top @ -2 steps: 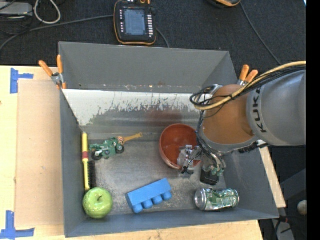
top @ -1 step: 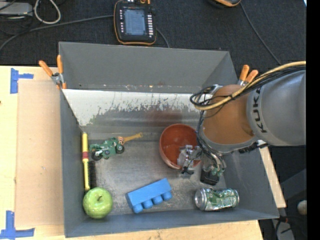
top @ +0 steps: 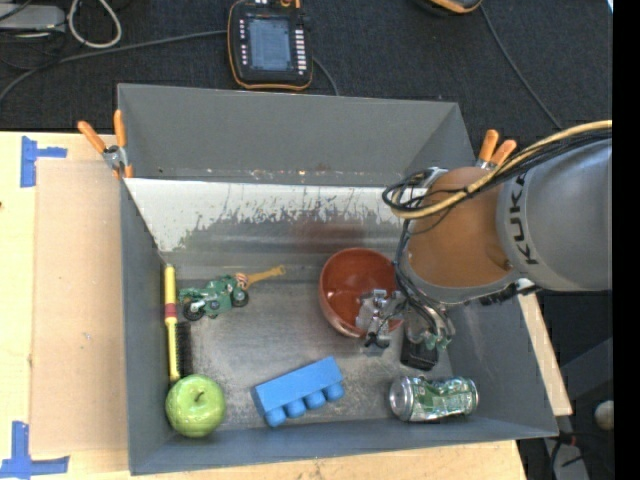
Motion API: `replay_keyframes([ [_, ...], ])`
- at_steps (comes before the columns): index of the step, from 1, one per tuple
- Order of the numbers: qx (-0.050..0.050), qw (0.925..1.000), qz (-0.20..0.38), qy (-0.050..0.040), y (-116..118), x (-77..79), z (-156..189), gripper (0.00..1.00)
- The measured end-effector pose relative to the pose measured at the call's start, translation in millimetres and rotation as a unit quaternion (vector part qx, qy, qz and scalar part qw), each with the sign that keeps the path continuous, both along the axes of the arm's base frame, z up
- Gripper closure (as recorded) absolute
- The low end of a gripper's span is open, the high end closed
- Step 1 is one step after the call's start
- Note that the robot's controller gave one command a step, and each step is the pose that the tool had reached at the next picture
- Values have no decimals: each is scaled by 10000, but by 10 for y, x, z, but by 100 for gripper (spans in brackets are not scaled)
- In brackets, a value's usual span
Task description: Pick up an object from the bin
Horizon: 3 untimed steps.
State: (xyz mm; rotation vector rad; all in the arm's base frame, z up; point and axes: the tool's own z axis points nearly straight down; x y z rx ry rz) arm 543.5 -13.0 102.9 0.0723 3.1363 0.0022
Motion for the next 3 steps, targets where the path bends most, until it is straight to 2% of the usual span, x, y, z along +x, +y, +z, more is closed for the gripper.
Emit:
replay_keyframes([
  [1,3,9974,714,46,-144,-672,213,100],
  [2,9,9998,177,-32,64,-60,292,100],
  [3,1,9996,272,61,-2,-512,1159,100],
])
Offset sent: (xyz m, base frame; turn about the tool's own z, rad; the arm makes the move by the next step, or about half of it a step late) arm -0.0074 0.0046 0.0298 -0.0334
